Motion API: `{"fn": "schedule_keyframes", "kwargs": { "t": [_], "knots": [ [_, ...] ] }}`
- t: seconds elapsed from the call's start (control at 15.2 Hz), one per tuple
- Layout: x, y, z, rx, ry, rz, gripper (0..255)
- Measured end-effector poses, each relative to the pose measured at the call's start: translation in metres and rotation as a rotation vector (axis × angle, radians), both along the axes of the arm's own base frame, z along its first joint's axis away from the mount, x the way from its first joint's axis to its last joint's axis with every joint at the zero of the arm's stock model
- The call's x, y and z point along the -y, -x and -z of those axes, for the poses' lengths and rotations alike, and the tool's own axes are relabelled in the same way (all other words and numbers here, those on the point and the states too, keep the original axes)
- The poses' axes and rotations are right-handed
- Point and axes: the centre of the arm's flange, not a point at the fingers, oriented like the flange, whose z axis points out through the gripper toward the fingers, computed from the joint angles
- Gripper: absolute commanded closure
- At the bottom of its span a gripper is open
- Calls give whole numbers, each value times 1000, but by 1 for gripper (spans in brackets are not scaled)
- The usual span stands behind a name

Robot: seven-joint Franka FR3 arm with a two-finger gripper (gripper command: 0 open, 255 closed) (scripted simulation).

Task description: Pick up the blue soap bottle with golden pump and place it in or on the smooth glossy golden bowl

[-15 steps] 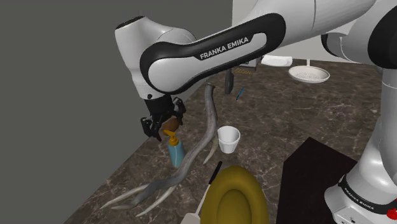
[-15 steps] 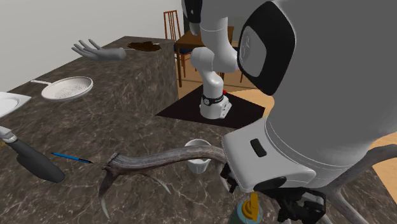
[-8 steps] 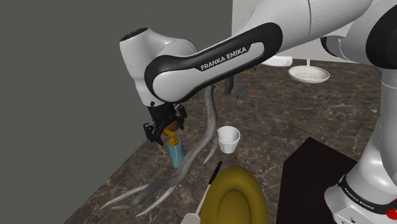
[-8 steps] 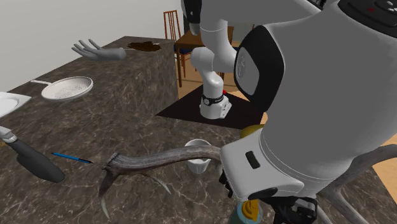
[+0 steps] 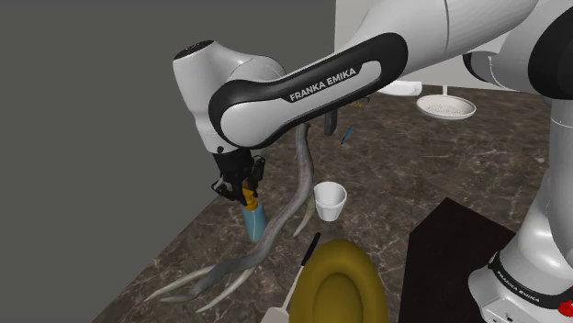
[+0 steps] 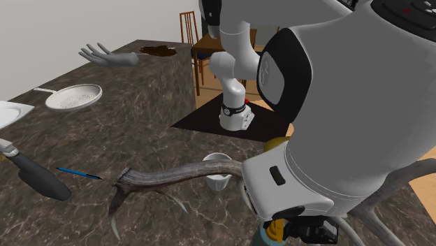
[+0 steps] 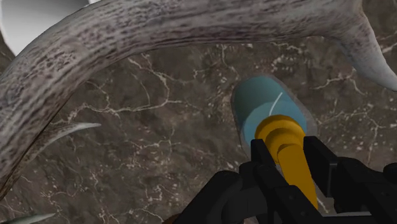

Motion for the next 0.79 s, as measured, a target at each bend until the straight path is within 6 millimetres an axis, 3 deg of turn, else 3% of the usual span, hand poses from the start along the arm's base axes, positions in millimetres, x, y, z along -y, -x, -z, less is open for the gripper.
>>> {"fn": "schedule_keyframes", "kwargs": {
  "t": [0.4,0.79],
  "knots": [
    [0,0,0,0,0,0,255],
    [0,0,-26,0,0,0,255]
  ]
}}
